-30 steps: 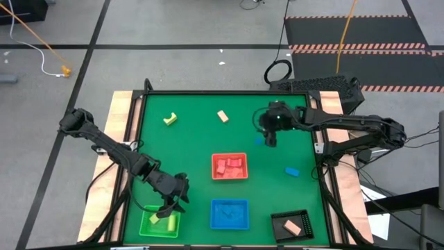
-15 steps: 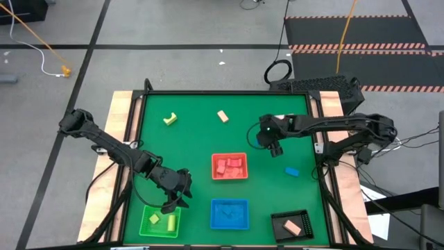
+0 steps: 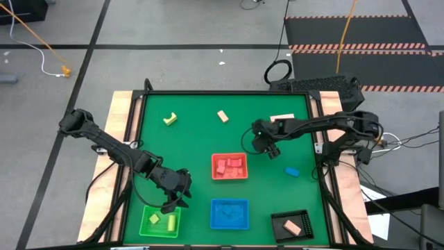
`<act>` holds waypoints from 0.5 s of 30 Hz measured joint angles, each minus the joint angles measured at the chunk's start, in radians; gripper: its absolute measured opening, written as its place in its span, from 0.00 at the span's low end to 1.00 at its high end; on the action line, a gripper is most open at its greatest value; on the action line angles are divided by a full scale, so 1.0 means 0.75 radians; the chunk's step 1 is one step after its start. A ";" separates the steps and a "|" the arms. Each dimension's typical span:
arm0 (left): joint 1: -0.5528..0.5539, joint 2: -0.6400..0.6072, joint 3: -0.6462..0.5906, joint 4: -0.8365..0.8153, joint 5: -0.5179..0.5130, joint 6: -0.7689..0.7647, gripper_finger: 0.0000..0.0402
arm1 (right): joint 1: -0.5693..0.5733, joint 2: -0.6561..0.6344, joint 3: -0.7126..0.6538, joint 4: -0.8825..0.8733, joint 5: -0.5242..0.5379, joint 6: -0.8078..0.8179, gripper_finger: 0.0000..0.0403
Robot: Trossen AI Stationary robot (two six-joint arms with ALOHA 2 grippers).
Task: Sort & place blocks by color
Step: Put the top blue block into the blue bin
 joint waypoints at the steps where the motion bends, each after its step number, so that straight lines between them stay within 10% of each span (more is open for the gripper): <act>1: 0.000 0.000 0.000 0.001 0.000 0.004 0.50 | -0.001 0.009 0.000 -0.001 0.000 -0.012 0.52; 15: 0.000 0.000 0.000 0.001 0.003 0.080 0.50 | -0.112 0.021 0.000 0.020 -0.033 -0.079 0.52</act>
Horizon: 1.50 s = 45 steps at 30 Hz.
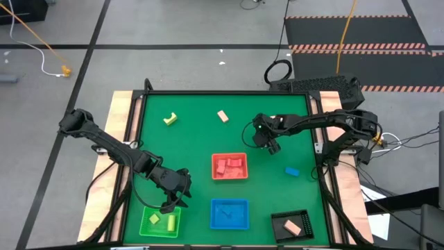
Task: Sort & place blocks by color
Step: Put the top blue block into the blue bin
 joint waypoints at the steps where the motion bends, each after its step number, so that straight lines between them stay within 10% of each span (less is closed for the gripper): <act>1: 0.000 0.000 0.000 0.000 0.000 -0.001 0.50 | -0.007 0.000 0.000 -0.001 -0.021 0.001 0.52; 15: 0.001 0.000 0.000 0.000 -0.002 -0.002 0.50 | -0.017 0.172 0.004 -0.027 -0.076 0.047 0.51; 33: 0.001 0.000 0.000 0.002 -0.019 -0.015 0.50 | -0.024 0.158 0.002 -0.134 -0.192 1.173 0.29; 45: 0.001 0.000 0.000 0.002 -0.019 -0.050 0.50 | 0.045 0.162 -0.003 -0.087 -0.293 1.292 0.38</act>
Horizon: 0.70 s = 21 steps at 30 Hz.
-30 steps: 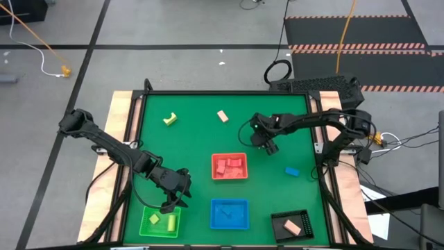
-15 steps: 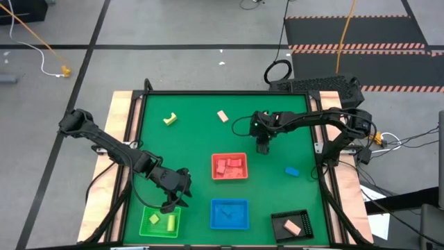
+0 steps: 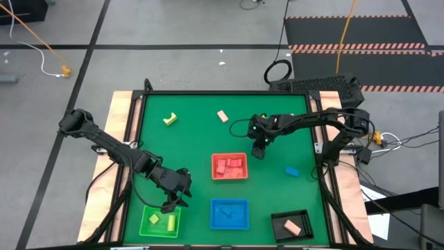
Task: Sort & place blocks by color
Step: Put the top blue block into the blue bin
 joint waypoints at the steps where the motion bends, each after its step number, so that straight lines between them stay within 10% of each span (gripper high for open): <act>1: 0.000 0.000 0.000 0.000 0.000 -0.001 0.50 | 0.005 0.000 0.001 0.006 0.000 -0.001 0.40; 9: 0.000 0.000 0.000 -0.001 0.000 0.002 0.50 | 0.019 -0.001 0.001 0.019 0.034 -0.084 0.48; 21: 0.000 0.000 0.000 -0.001 0.000 0.001 0.50 | 0.019 -0.031 0.001 0.024 0.076 -0.031 0.29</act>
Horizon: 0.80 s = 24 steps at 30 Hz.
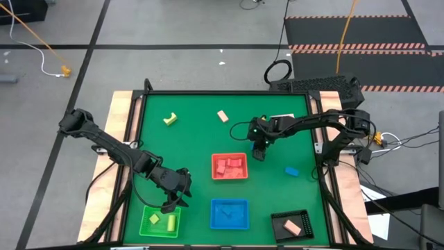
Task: Sort & place blocks by color
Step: Put the top blue block into the blue bin
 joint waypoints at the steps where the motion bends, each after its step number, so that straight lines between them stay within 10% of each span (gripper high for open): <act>1: 0.000 0.000 0.000 0.000 0.000 0.001 0.50 | 0.000 -0.018 0.000 0.000 0.002 0.015 0.29; 12: 0.006 0.001 -0.001 0.041 -0.127 0.108 0.50 | 0.093 -0.404 -0.006 0.072 0.073 0.246 0.29; 24: 0.008 0.001 -0.001 0.070 -0.337 0.180 0.50 | 0.556 -0.451 0.000 0.734 0.078 0.453 0.29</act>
